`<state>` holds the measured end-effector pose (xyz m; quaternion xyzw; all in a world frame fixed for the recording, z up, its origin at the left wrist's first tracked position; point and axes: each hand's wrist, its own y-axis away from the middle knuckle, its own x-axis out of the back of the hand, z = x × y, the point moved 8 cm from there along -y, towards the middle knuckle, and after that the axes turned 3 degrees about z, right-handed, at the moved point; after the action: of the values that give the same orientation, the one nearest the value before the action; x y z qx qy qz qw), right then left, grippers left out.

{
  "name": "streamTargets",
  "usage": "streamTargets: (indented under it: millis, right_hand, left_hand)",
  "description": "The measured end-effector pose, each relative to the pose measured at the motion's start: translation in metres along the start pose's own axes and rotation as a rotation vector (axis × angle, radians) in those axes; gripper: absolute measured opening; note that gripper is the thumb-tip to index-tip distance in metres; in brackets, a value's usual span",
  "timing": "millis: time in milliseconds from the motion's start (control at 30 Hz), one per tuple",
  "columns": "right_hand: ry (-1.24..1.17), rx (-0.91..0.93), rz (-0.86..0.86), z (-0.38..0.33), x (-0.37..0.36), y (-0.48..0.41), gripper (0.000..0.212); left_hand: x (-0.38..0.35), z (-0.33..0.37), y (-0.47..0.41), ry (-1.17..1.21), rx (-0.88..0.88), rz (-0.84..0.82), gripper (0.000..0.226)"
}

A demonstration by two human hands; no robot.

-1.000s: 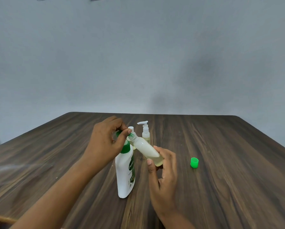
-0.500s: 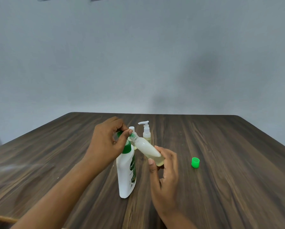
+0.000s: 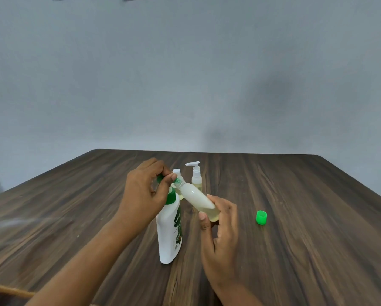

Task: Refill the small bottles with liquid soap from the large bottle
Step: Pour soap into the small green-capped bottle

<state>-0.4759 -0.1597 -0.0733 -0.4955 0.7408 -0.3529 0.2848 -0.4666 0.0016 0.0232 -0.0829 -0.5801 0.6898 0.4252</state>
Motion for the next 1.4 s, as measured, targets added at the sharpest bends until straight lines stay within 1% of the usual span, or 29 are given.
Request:
streamTargets:
  millis: [133, 267, 367, 533, 733, 833, 933, 1033, 1133, 1300, 1400]
  right_hand:
    - [-0.017, 0.009, -0.024, 0.001, -0.003, -0.001, 0.025]
    - [-0.017, 0.005, -0.009, 0.002, -0.002, -0.002, 0.026]
    - [-0.009, -0.02, -0.006, 0.004, -0.002, -0.001, 0.026]
    - [-0.022, -0.015, -0.005, 0.002, -0.001, 0.0, 0.025]
    - [-0.045, -0.008, 0.006, 0.0, 0.001, -0.003, 0.025]
    - [-0.047, -0.008, -0.004, 0.001, -0.003, -0.004, 0.025]
    - [-0.024, -0.021, -0.003, 0.005, -0.003, -0.003, 0.025]
    - [-0.021, -0.037, 0.0, 0.005, 0.0, 0.0, 0.026]
    - [-0.029, -0.037, -0.013, 0.004, -0.001, 0.001, 0.025]
    - [-0.027, -0.033, -0.019, 0.003, -0.001, -0.002, 0.024]
    - [-0.017, -0.029, -0.016, 0.004, -0.002, -0.002, 0.024]
  left_hand:
    - [0.003, -0.002, -0.007, -0.03, 0.001, -0.011, 0.026]
    - [0.0, -0.008, 0.004, 0.054, 0.062, 0.065, 0.029]
    - [-0.001, -0.008, 0.011, 0.081, 0.056, 0.089, 0.029]
    - [0.002, -0.003, 0.01, 0.08, 0.043, 0.087, 0.027]
    - [0.001, 0.008, -0.009, -0.057, -0.017, -0.012, 0.021]
    - [0.002, 0.003, -0.006, -0.056, -0.004, 0.018, 0.02]
    - [0.001, -0.005, 0.007, 0.03, 0.038, 0.061, 0.026]
    - [-0.001, -0.004, 0.013, 0.052, 0.042, 0.066, 0.028]
    - [0.001, -0.002, 0.01, 0.051, 0.041, 0.072, 0.028]
    - [0.002, 0.003, -0.003, -0.023, 0.019, 0.022, 0.021]
    - [0.001, 0.002, -0.003, -0.028, 0.024, 0.022, 0.018]
